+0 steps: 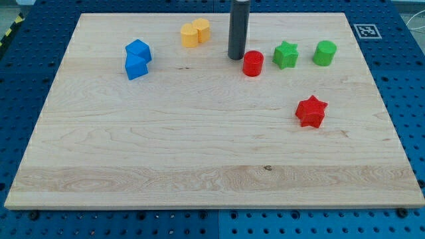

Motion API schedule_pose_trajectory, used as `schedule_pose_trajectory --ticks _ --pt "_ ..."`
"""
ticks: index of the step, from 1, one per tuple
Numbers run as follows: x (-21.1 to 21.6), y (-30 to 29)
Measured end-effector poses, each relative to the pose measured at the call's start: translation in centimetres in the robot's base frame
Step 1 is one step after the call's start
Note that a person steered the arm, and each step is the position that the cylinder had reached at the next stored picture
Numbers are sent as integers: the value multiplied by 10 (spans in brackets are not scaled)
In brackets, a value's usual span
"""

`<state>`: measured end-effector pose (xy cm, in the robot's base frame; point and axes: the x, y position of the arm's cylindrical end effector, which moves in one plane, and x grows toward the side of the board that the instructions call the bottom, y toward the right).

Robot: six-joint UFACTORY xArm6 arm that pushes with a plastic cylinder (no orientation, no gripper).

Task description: Move the red circle closer to the red star

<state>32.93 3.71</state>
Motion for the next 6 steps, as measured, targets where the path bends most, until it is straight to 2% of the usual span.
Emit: schedule_pose_trajectory --ticks 2,6 --pt "13 12" --pt "37 80"
